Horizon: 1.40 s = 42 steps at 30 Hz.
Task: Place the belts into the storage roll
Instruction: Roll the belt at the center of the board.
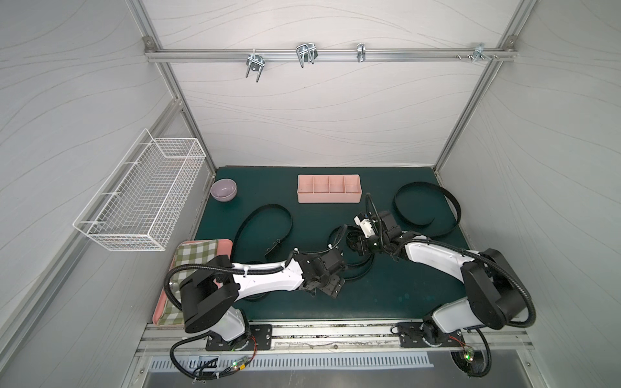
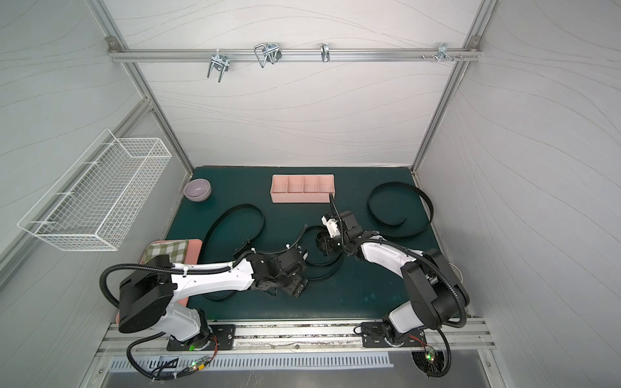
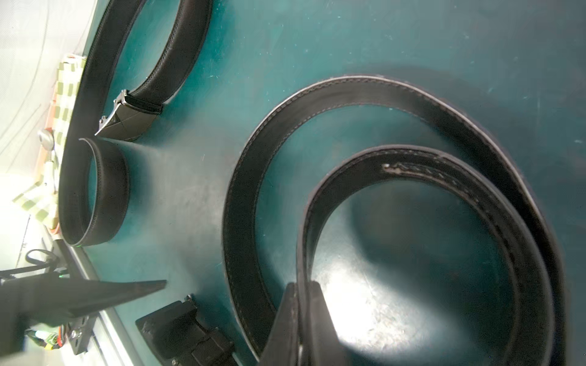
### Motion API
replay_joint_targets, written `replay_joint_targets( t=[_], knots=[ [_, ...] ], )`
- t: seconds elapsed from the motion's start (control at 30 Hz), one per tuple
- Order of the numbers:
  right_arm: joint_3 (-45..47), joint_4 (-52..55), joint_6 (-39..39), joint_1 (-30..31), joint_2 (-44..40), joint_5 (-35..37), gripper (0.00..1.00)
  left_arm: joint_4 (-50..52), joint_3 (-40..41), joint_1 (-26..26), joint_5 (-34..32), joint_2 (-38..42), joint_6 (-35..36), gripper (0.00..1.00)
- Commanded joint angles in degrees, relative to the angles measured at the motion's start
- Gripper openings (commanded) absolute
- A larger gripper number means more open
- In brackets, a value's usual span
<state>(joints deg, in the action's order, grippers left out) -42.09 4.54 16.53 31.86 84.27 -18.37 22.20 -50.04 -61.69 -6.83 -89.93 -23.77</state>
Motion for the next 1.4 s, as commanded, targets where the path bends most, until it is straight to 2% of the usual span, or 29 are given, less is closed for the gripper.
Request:
replay_joint_targets(
  t=[0.0,0.1,0.27,0.3,0.43,0.47,0.53,0.6,0.7,0.8,0.9,1.0,1.13,1.27,1.37],
  knots=[
    [0.7,2.1,0.4,-0.9,0.6,-1.6,0.00,-3.7,-4.4,-0.9,-1.1,-3.6,4.6,0.86],
    [1.1,2.1,0.5,-1.4,0.4,-1.9,0.00,-3.8,-7.0,-2.1,-0.4,-6.9,7.3,0.85],
    [1.6,1.9,0.8,-2.7,1.0,-2.4,0.00,-2.5,-11.3,-3.9,-2.3,-11.8,11.1,0.71],
    [1.8,1.7,1.1,-3.1,1.1,-2.7,0.00,-2.4,-11.8,-3.9,-2.5,-12.7,11.5,0.62],
    [2.6,1.3,2.1,-4.2,1.4,-3.0,0.00,-2.3,-11.2,-3.9,-4.6,-14.1,11.0,0.14],
    [2.6,1.4,2.2,-4.3,1.2,-2.8,0.00,-2.8,-10.2,-3.9,-4.8,-13.6,10.7,0.09],
    [2.8,1.9,2.1,-4.6,1.1,-2.0,0.00,-3.4,-7.3,-3.7,-6.4,-12.0,9.0,0.07],
    [2.6,2.7,1.8,-4.6,1.1,-0.9,0.00,-2.8,-5.0,-3.0,-8.0,-10.3,6.5,0.00],
    [2.6,4.0,1.1,-4.6,1.0,1.0,0.00,-0.9,-1.7,0.0,-10.9,-6.7,2.0,0.00],
    [2.2,5.5,0.0,-4.3,1.1,2.3,0.00,2.3,-0.4,6.5,-11.4,-3.5,-2.3,0.00],
    [1.8,7.2,-0.9,-3.0,0.8,3.6,0.00,4.1,-1.6,12.3,-10.8,-1.6,-3.2,0.00],
    [1.0,8.9,-1.6,-0.2,1.0,5.3,0.00,7.0,-6.9,17.4,-9.7,-4.5,-1.8,0.00],
    [0.2,10.1,-2.1,4.5,2.2,7.1,0.00,7.5,-13.6,22.7,-4.9,-9.5,0.0,0.00],
    [-0.1,10.2,-1.8,8.1,2.6,6.8,0.00,9.9,-20.7,26.7,-1.3,-15.0,0.5,0.00],
    [1.3,7.4,-1.4,9.5,2.3,3.0,0.00,12.6,-26.8,28.7,-0.6,-18.9,2.1,0.00]
  ],
)
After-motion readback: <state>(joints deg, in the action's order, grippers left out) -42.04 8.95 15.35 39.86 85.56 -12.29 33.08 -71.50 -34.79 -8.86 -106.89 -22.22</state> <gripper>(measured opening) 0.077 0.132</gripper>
